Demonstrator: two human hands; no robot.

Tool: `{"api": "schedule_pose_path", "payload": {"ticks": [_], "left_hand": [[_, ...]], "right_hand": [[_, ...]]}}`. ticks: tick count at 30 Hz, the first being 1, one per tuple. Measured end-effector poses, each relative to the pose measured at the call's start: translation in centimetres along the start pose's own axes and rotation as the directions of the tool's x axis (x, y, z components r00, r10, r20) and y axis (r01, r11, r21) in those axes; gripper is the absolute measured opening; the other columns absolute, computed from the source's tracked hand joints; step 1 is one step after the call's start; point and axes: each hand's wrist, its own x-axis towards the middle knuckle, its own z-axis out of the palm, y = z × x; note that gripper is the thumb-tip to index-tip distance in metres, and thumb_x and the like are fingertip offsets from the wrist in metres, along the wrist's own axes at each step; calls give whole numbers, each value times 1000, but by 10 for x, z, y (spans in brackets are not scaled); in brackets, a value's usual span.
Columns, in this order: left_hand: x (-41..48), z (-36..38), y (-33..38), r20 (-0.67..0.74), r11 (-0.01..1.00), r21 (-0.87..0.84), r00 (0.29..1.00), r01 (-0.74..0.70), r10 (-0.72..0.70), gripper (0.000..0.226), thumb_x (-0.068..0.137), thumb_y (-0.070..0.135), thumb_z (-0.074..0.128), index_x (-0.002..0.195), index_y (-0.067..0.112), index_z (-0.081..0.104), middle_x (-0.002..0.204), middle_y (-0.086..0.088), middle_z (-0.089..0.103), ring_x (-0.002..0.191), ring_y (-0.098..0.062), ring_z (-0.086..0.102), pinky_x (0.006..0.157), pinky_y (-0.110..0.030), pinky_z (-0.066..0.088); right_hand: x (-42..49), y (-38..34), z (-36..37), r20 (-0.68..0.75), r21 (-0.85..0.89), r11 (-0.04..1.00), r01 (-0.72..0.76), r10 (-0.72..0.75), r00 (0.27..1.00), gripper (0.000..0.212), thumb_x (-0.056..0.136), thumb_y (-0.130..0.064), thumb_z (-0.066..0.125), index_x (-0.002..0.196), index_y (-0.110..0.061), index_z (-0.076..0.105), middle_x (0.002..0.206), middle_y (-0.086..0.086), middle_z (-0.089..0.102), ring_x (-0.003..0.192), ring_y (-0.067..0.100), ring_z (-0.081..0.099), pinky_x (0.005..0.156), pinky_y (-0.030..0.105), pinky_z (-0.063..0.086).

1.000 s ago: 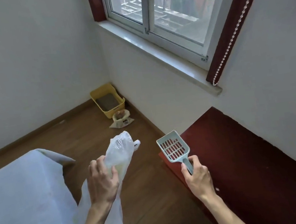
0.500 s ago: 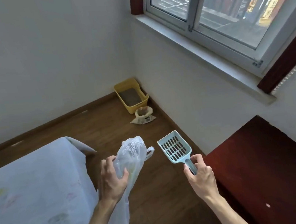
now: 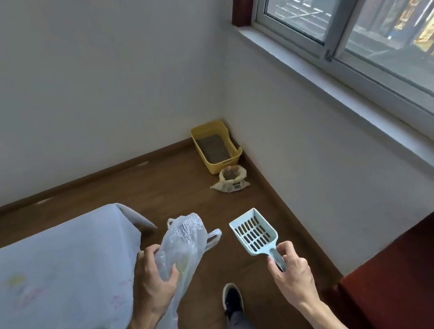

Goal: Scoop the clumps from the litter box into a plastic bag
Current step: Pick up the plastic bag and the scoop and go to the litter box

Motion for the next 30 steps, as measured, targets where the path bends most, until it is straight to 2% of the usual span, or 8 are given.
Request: {"api": "schedule_pose_path", "payload": {"ticks": [4, 8, 12, 14, 17, 21, 25, 30], "left_hand": [[37, 3, -7, -23, 999, -1, 999, 35, -35, 59, 66, 22, 85, 114, 16, 51, 109, -8, 59, 91, -23, 60, 77, -43, 59], [83, 7, -6, -33, 998, -16, 997, 68, -68, 59, 65, 16, 86, 114, 11, 53, 108, -9, 59, 90, -21, 58, 77, -44, 59], [135, 15, 1, -35, 997, -22, 997, 74, -75, 58, 65, 12, 85, 113, 9, 53, 107, -11, 59, 89, -19, 56, 77, -45, 58], [159, 19, 0, -48, 998, -14, 997, 67, -67, 58, 66, 15, 85, 113, 13, 51, 107, -7, 58, 90, -20, 58, 77, -43, 58], [193, 23, 3, -49, 998, -23, 997, 59, -60, 58, 67, 17, 83, 115, 14, 50, 104, -3, 56, 89, -18, 57, 76, -39, 58], [233, 27, 10, -59, 995, -57, 994, 84, -87, 55, 69, 11, 82, 115, 9, 50, 105, -4, 54, 90, -15, 53, 76, -34, 55], [270, 31, 4, -34, 996, -47, 996, 80, -82, 55, 70, 13, 81, 115, 9, 50, 106, -6, 52, 91, -18, 52, 71, -29, 51], [325, 36, -12, 1, 997, -42, 998, 66, -66, 54, 71, 14, 80, 115, 11, 49, 108, -6, 52, 92, -18, 52, 70, -41, 55]], "right_hand": [[47, -11, 15, 36, -7, 1000, 21, -21, 999, 33, 86, -26, 70, 112, -17, 50, 106, 4, 74, 53, 10, 62, 51, 11, 51], [103, -24, 22, 66, -27, 999, 34, -32, 997, 37, 85, -24, 71, 114, -14, 50, 110, 5, 72, 52, 8, 61, 45, 8, 46], [156, -39, 23, 47, 0, 1000, 17, -17, 999, 38, 85, -23, 70, 115, -11, 50, 104, 9, 73, 48, 5, 56, 41, 7, 39], [179, -47, 22, 50, -4, 1000, 18, -18, 999, 33, 88, -23, 67, 113, -11, 50, 98, 11, 74, 45, 5, 53, 38, 8, 34], [209, -60, 24, 49, -4, 1000, 17, -16, 999, 31, 89, -22, 65, 113, -9, 50, 93, 13, 73, 45, 3, 51, 37, 9, 34], [241, -75, 34, 51, 15, 1000, 22, -23, 998, 33, 89, -22, 65, 114, -10, 48, 98, 11, 73, 48, 6, 56, 45, 7, 35], [265, -94, 43, 42, 21, 1000, -4, 3, 999, 32, 90, -23, 64, 114, -10, 48, 97, 10, 73, 47, 9, 56, 43, 8, 33], [297, -121, 58, 25, 21, 999, -39, 38, 999, 32, 90, -24, 63, 116, -11, 48, 98, 10, 73, 46, 9, 55, 38, 10, 35]]}}
